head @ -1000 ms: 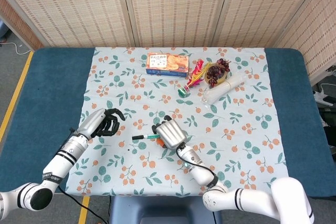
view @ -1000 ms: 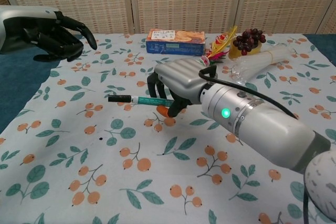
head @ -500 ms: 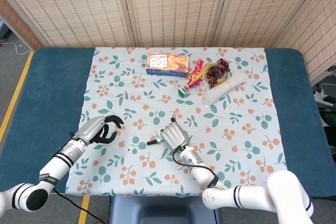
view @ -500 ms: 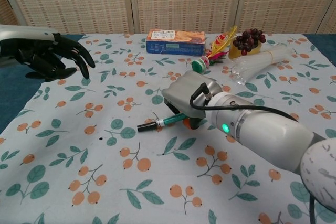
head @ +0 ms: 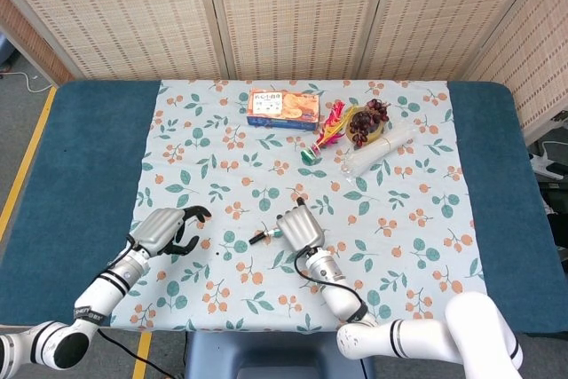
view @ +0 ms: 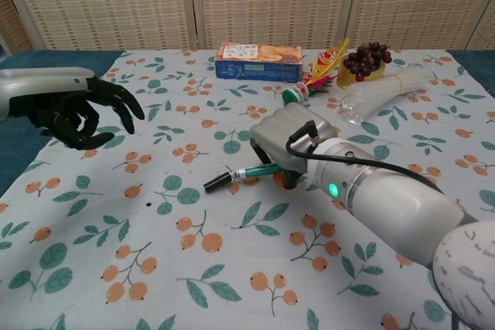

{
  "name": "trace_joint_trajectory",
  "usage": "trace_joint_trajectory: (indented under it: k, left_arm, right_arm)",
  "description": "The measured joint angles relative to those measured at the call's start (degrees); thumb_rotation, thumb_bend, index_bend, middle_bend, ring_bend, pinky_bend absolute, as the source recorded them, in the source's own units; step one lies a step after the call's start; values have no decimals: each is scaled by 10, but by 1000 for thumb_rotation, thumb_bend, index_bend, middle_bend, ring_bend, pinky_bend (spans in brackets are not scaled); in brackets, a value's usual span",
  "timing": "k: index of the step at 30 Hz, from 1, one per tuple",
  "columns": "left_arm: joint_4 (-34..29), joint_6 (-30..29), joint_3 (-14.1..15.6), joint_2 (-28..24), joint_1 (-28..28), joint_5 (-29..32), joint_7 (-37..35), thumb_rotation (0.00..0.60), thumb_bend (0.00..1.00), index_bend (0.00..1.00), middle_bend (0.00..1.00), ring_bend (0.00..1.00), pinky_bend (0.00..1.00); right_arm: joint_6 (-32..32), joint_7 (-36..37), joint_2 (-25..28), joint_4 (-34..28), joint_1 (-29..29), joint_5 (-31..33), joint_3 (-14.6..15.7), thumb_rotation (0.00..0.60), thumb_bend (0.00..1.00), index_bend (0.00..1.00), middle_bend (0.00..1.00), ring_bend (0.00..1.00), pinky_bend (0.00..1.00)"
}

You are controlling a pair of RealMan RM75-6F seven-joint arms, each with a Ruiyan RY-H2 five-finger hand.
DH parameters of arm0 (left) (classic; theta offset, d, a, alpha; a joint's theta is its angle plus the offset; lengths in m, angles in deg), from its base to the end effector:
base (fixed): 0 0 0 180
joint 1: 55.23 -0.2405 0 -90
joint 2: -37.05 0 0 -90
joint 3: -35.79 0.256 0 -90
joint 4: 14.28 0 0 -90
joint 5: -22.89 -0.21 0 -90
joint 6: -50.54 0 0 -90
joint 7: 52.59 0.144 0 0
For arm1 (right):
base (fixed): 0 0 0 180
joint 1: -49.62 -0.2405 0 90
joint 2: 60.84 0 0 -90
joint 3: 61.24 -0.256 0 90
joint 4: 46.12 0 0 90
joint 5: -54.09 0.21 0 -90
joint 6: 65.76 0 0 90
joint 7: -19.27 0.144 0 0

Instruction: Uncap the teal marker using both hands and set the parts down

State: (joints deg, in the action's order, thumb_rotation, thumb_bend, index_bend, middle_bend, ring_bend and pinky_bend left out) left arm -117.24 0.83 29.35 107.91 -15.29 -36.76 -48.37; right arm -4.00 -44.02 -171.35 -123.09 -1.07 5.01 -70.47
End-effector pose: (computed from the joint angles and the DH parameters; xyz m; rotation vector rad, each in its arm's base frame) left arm -0.1670 0.3077 0.0409 -1.8293 -1.3607 -0.9185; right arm -0.0808 -0.3119 -0.1183 2.0199 -0.4764 0.5719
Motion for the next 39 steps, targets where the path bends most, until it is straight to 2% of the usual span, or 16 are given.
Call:
trace_joint_trajectory:
  k: [3, 5, 9, 13, 18, 20, 23, 25, 28, 31, 33, 36, 39]
  left_arm:
    - [2, -3, 0, 2, 0, 9, 3, 600, 471, 237, 266, 648, 867]
    - [3, -4, 0, 2, -2, 11, 3, 600, 471, 233, 262, 648, 867]
    - [1, -5, 2, 1, -4, 7, 3, 600, 471, 228, 250, 648, 866]
    - [-4, -9, 2, -4, -7, 3, 1, 600, 470, 222, 239, 649, 865]
    - [-14, -18, 0, -14, -15, -12, -10, 600, 470, 165, 207, 620, 862]
    - [-18, -23, 1, -19, -21, -23, -19, 600, 472, 140, 190, 565, 852]
    - [-27, -33, 4, -29, -33, -47, -38, 600, 470, 113, 171, 417, 796]
    - [-32, -44, 8, -37, -44, -67, -51, 600, 471, 108, 168, 308, 716]
    - [-35, -78, 20, -53, -72, -117, -77, 600, 467, 91, 147, 136, 497]
    - [-27, -138, 39, -66, -111, -182, -102, 600, 462, 57, 90, 23, 310]
    - [-9, -193, 53, -69, -144, -225, -113, 600, 455, 43, 49, 0, 208]
    - [36, -290, 70, -63, -198, -264, -120, 600, 446, 37, 13, 0, 138]
    - [107, -392, 84, -45, -254, -297, -124, 600, 431, 19, 0, 0, 83]
  right_arm:
    - [4, -17, 8, -2, 2, 9, 7, 600, 411, 756, 742, 529, 273]
    - [2, -17, 14, -6, 4, 12, 12, 600, 408, 629, 658, 488, 267]
    - [-8, -5, 28, -14, 10, 21, 20, 600, 372, 300, 447, 350, 200]
    - [-3, -32, 43, -36, 12, 50, 26, 600, 325, 23, 268, 222, 127]
    - [23, -49, 75, -83, 20, 77, 29, 600, 251, 0, 124, 115, 78]
    - [32, -42, 93, -104, 27, 79, 30, 600, 221, 0, 92, 92, 63]
    - [42, -18, 121, -137, 39, 78, 31, 600, 192, 0, 55, 55, 40]
    - [50, 1, 146, -168, 51, 72, 33, 600, 189, 0, 33, 26, 19]
    - [74, 35, 197, -224, 76, 49, 43, 600, 186, 0, 4, 0, 0]
    - [113, 85, 256, -271, 116, -2, 66, 600, 183, 0, 0, 0, 0]
    - [145, 127, 285, -284, 148, -44, 85, 600, 182, 0, 0, 0, 0]
    - [201, 220, 314, -283, 208, -121, 119, 600, 179, 0, 0, 0, 0]
    - [261, 325, 337, -254, 280, -182, 156, 600, 172, 0, 0, 0, 0]
